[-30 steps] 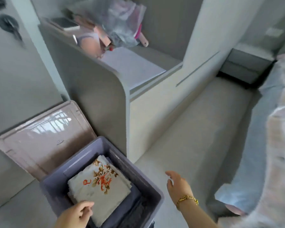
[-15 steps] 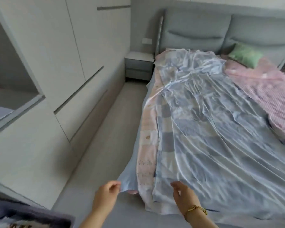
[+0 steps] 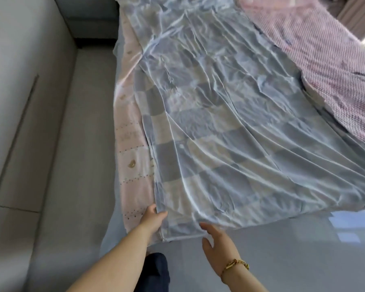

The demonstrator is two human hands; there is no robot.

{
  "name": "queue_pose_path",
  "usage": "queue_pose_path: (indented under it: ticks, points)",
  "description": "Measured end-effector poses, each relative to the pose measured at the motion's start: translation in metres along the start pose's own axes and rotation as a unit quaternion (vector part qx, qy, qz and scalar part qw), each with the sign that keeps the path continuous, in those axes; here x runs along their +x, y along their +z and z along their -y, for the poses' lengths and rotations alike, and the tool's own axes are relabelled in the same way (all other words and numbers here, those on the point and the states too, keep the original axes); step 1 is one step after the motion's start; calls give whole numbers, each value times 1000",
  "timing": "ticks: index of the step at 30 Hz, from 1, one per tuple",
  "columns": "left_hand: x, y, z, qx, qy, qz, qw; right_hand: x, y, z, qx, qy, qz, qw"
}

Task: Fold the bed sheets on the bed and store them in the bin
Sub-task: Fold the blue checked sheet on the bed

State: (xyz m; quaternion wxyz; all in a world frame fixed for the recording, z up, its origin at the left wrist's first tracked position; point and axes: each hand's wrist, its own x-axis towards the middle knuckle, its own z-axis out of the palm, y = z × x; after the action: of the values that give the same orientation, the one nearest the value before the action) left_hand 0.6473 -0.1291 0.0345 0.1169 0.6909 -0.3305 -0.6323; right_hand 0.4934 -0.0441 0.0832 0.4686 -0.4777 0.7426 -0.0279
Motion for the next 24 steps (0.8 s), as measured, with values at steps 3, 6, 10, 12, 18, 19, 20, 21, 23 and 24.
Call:
queue_pose_path:
  ticks: [3,6,10,12,18,19,20,21,23,24]
  points:
    - [37,-5,-5,24,-55,-25,998,21,11,-1,50,38,-17,998]
    - [49,0,-3,49,-80,-40,995,25,26,-7,92,77,-25,992]
    - [46,14,5,49,-102,-5,994,23,37,-16,108,102,-29,989]
    - [41,17,4,24,-108,31,993,22,39,-18,107,111,-36,987]
    - [-8,24,-9,-5,-61,145,988,21,42,12,94,93,-71,989]
    - [-15,25,-15,-15,-43,155,987,22,43,20,98,97,-91,986]
    - [-22,24,-20,-27,-27,159,986,23,43,27,107,103,-115,982]
    - [-28,23,-27,-36,-13,157,987,23,43,33,115,109,-138,978]
    - [-39,18,-40,-40,18,143,989,23,43,41,123,107,-166,973]
    - [-44,16,-46,-37,33,138,989,22,41,44,122,99,-177,972]
